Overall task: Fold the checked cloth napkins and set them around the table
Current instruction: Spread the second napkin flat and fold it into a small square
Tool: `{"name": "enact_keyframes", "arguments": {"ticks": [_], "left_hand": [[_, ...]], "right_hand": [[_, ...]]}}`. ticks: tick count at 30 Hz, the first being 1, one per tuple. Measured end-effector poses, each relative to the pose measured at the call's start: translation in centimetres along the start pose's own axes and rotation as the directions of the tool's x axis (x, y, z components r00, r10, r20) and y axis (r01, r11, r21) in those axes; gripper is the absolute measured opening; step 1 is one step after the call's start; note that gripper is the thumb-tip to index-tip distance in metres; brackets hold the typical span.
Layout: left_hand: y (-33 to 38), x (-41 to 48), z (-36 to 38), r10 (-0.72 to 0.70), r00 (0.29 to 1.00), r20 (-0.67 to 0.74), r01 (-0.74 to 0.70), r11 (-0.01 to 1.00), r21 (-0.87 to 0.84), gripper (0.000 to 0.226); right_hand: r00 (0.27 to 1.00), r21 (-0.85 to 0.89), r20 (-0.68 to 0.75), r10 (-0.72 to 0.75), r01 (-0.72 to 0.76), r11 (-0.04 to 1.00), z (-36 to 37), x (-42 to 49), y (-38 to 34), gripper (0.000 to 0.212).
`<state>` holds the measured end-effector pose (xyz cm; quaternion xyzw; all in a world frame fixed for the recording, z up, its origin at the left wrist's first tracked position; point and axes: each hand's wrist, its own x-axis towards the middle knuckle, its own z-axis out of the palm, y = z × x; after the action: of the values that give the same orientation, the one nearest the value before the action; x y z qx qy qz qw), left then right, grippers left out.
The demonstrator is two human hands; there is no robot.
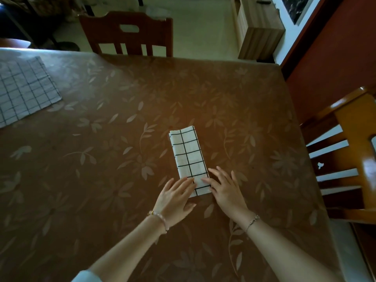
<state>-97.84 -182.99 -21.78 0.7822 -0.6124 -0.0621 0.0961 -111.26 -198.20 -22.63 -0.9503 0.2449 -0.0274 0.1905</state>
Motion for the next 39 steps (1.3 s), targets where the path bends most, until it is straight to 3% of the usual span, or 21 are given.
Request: {"name": "enact_keyframes", "arguments": {"ticks": [4,11,18,22,26,32,39], "left_hand": [[-0.2,-0.7,0.2,0.01,0.999,-0.047,-0.009,1.0,0.026,0.051],[0.1,-0.1,-0.4,0.106,0.99,-0.095,-0.094,0.988,0.125,0.038],[0.4,0.2,0.1,0.081,0.994,-0.069,-0.071,0.989,0.129,0.054],[0.9,-1.4,0.3,0.102,0.989,-0.11,-0.095,0.993,0.069,0.051],[2.6,-5.5,0.4,0.175,0.979,-0.104,-0.172,0.984,0.038,0.045],[5.3,-11.7,1.3,0.228,0.972,-0.059,-0.23,0.972,-0.037,0.043],[7.5,-13.8,0.9,0.211,0.977,-0.004,-0.211,0.977,-0.042,0.034]], "right_hand": [[0.998,-0.031,0.004,-0.057,0.057,0.998,-0.4,0.5,0.0,0.031],[0.993,-0.015,0.116,-0.027,0.029,0.999,-1.1,-0.2,-0.2,0.041],[0.982,-0.012,0.187,-0.014,0.017,1.0,-1.7,-1.2,-0.6,0.052],[0.982,-0.005,0.183,-0.056,0.058,0.998,-2.1,-3.1,-0.2,0.057],[0.975,0.045,0.148,-0.166,0.161,0.986,-2.4,-6.7,0.4,0.064],[0.975,0.02,0.084,-0.207,0.206,0.978,-2.3,-10.2,0.7,0.072],[0.907,-0.105,0.32,-0.273,0.321,0.941,-1.3,-10.6,-0.4,0.082]]}}
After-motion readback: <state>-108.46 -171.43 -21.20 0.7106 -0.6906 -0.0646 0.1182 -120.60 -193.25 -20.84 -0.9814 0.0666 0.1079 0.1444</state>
